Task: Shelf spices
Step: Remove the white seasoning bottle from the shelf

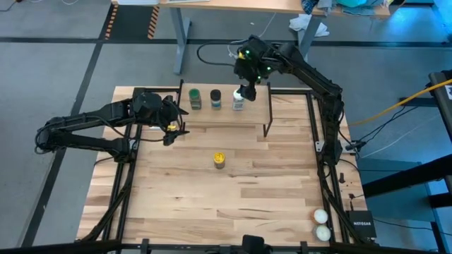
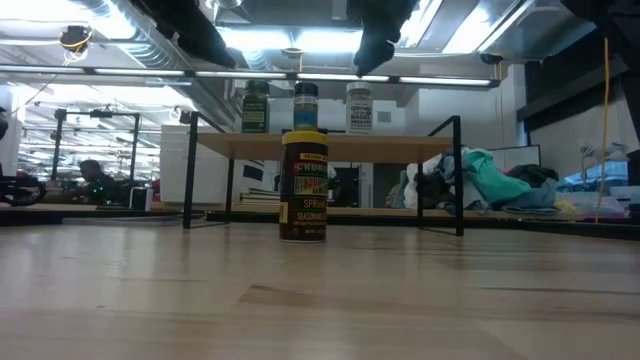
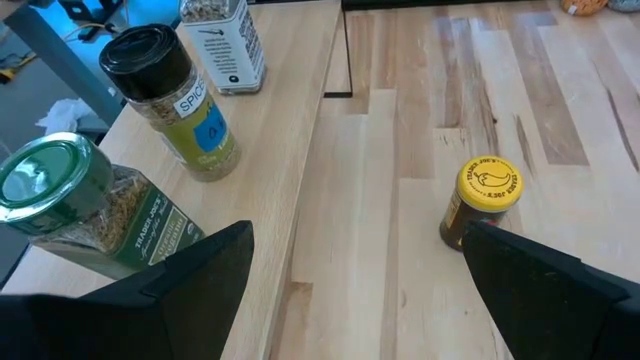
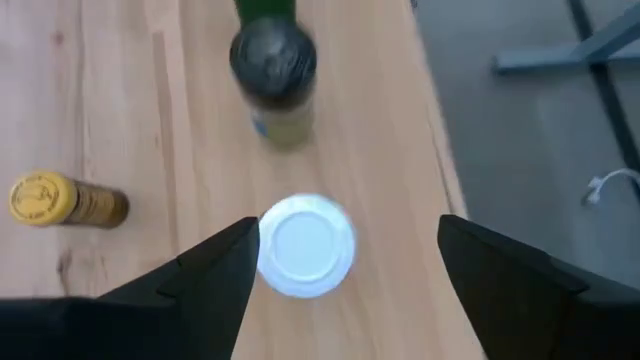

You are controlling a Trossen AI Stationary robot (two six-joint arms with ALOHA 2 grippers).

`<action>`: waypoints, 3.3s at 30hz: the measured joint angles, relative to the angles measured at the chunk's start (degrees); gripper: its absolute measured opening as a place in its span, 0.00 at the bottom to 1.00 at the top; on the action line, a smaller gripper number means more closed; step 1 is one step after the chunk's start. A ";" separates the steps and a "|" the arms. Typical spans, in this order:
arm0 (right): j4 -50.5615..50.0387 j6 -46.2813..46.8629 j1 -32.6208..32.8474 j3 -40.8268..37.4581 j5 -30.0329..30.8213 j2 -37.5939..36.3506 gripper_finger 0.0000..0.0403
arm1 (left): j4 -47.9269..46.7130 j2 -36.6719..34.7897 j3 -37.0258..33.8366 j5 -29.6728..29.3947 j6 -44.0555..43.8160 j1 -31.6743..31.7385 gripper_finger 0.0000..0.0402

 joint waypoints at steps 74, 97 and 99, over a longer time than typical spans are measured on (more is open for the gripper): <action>19.41 26.90 35.74 -37.00 9.60 -3.03 0.49 | 2.73 0.02 -2.36 -0.02 0.66 0.16 0.87; 37.40 31.01 35.76 -50.64 14.73 -3.27 0.49 | 2.62 0.02 -2.36 0.00 0.08 0.04 0.87; 37.81 30.93 35.76 -50.66 14.94 -3.49 0.49 | 2.64 0.02 -2.36 0.00 0.05 0.03 0.87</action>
